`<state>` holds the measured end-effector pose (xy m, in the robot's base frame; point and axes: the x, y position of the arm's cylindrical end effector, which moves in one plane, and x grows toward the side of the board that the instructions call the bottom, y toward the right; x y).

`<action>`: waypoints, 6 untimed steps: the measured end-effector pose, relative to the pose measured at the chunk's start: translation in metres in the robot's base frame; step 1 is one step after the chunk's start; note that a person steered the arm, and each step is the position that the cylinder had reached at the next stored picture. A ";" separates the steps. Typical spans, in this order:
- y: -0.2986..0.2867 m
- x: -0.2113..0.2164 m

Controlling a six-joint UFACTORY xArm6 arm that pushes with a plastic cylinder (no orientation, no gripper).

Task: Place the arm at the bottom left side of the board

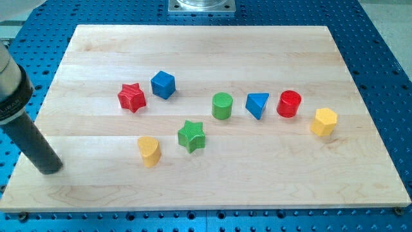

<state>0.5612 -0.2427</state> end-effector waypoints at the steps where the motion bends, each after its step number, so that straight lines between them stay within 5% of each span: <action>1: 0.000 0.000; 6: -0.031 0.000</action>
